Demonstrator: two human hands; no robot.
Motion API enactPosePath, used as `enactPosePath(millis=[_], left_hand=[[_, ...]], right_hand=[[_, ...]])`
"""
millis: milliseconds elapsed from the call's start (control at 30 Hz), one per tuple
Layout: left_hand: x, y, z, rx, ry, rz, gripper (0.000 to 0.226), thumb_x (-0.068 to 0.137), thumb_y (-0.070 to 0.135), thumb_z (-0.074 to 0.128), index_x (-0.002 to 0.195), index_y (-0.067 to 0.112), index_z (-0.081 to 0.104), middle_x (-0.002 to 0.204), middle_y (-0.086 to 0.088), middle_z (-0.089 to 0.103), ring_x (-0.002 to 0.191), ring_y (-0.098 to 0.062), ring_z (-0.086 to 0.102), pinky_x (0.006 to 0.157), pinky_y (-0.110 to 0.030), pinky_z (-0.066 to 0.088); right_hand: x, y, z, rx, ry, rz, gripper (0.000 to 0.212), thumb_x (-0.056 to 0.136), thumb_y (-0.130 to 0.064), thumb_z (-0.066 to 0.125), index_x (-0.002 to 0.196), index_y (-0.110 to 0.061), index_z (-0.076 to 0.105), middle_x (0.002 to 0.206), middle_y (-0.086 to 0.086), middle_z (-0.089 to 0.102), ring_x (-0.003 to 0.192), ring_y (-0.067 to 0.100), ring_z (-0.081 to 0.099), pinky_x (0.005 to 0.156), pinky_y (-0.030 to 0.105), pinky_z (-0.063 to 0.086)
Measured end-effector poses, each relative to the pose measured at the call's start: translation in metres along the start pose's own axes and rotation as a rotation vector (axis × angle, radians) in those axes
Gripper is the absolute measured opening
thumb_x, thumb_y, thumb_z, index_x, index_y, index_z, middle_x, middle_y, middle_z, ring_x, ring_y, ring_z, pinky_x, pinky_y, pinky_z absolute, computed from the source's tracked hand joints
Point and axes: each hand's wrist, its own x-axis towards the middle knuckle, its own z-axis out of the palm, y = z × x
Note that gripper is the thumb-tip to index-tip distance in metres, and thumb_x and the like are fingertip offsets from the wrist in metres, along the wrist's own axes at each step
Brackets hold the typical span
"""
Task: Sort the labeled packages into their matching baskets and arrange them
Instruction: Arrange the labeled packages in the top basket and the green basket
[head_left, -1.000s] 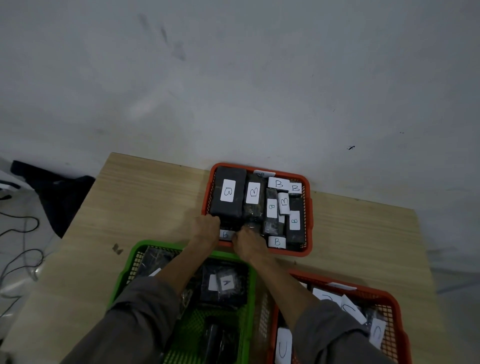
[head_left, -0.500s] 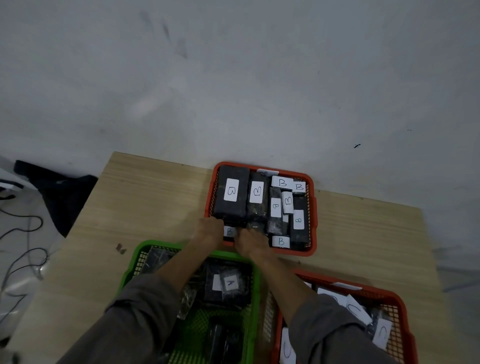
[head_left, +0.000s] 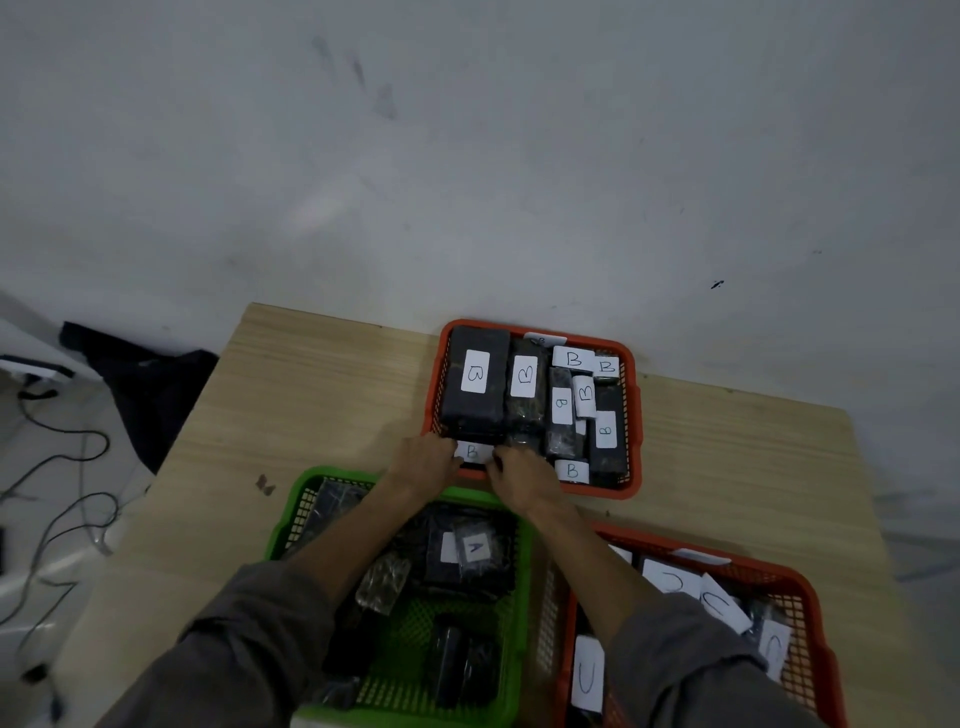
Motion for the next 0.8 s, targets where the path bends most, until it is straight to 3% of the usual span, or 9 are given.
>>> enactPosePath(millis=[100, 267, 467, 633, 733, 800], left_hand=[[-0.021, -0.007, -0.003, -0.019, 0.086, 0.06, 0.031, 0.094, 0.039, 0.052, 0.115, 0.02, 0.066, 0.114, -0.006, 0.065, 0.101, -0.026, 0.062, 0.084, -0.038, 0.05], [-0.066, -0.023, -0.001, -0.079, 0.13, 0.123, 0.033, 0.094, 0.034, 0.052, 0.123, 0.02, 0.061, 0.126, -0.003, 0.056, 0.112, -0.024, 0.056, 0.092, -0.041, 0.05], [-0.123, -0.037, 0.021, -0.194, 0.183, 0.154, 0.038, 0.095, 0.032, 0.053, 0.13, 0.02, 0.059, 0.134, -0.001, 0.053, 0.122, -0.022, 0.052, 0.099, -0.037, 0.045], [-0.16, -0.032, 0.05, -0.201, 0.242, 0.213, 0.033, 0.093, 0.033, 0.058, 0.121, 0.018, 0.065, 0.128, -0.001, 0.059, 0.116, -0.022, 0.054, 0.097, -0.035, 0.044], [-0.177, -0.024, 0.068, -0.142, 0.219, 0.319, 0.032, 0.092, 0.034, 0.055, 0.119, 0.022, 0.066, 0.123, 0.003, 0.061, 0.116, -0.017, 0.054, 0.103, -0.033, 0.043], [-0.184, -0.021, 0.077, -0.109, 0.17, 0.39, 0.034, 0.092, 0.031, 0.054, 0.122, 0.023, 0.065, 0.127, 0.003, 0.062, 0.126, -0.016, 0.05, 0.112, -0.035, 0.037]], right_hand=[[-0.015, 0.001, 0.0, -0.01, 0.019, -0.043, 0.036, 0.104, -0.036, 0.043, 0.116, -0.012, 0.067, 0.111, 0.011, 0.066, 0.097, 0.027, 0.064, 0.088, 0.041, 0.053], [-0.046, 0.001, 0.011, -0.037, 0.085, -0.095, 0.037, 0.102, -0.035, 0.047, 0.132, -0.017, 0.059, 0.128, 0.006, 0.058, 0.121, 0.025, 0.051, 0.103, 0.044, 0.044], [-0.093, -0.011, 0.036, 0.027, 0.133, -0.164, 0.028, 0.1, -0.028, 0.05, 0.122, -0.017, 0.064, 0.12, 0.0, 0.059, 0.11, 0.018, 0.055, 0.094, 0.036, 0.049], [-0.138, -0.021, 0.062, -0.029, 0.164, -0.234, 0.026, 0.098, -0.022, 0.052, 0.121, -0.016, 0.063, 0.119, -0.001, 0.057, 0.109, 0.017, 0.051, 0.092, 0.033, 0.048], [-0.165, -0.026, 0.077, -0.064, 0.079, -0.23, 0.022, 0.1, -0.031, 0.049, 0.111, -0.019, 0.063, 0.11, -0.001, 0.059, 0.102, 0.016, 0.056, 0.087, 0.032, 0.05], [-0.176, -0.028, 0.087, -0.16, -0.011, -0.18, 0.034, 0.097, -0.048, 0.048, 0.109, -0.019, 0.062, 0.108, 0.001, 0.062, 0.103, 0.022, 0.059, 0.087, 0.034, 0.046]])
